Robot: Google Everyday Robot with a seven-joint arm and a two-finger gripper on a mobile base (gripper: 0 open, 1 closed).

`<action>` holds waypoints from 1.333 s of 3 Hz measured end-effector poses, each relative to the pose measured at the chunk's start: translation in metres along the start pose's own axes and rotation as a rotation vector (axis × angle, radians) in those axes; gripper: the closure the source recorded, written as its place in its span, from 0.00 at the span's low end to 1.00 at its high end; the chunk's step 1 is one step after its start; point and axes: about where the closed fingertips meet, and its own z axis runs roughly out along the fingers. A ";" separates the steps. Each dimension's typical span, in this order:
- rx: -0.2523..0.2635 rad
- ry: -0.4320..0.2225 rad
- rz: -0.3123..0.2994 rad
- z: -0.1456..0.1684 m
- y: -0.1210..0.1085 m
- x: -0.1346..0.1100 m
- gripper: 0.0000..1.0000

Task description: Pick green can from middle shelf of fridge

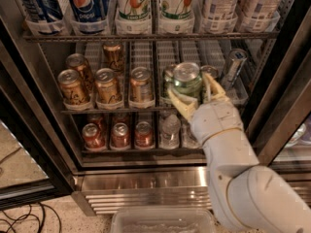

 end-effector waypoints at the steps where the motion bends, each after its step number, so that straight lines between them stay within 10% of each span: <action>1: -0.059 -0.143 0.134 -0.027 0.046 -0.032 1.00; 2: -0.151 -0.242 0.230 -0.061 0.088 -0.057 1.00; 4: -0.259 -0.207 0.229 -0.119 0.114 -0.085 1.00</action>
Offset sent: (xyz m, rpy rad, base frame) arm -0.1355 0.1382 0.0139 0.3280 -0.1852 0.4415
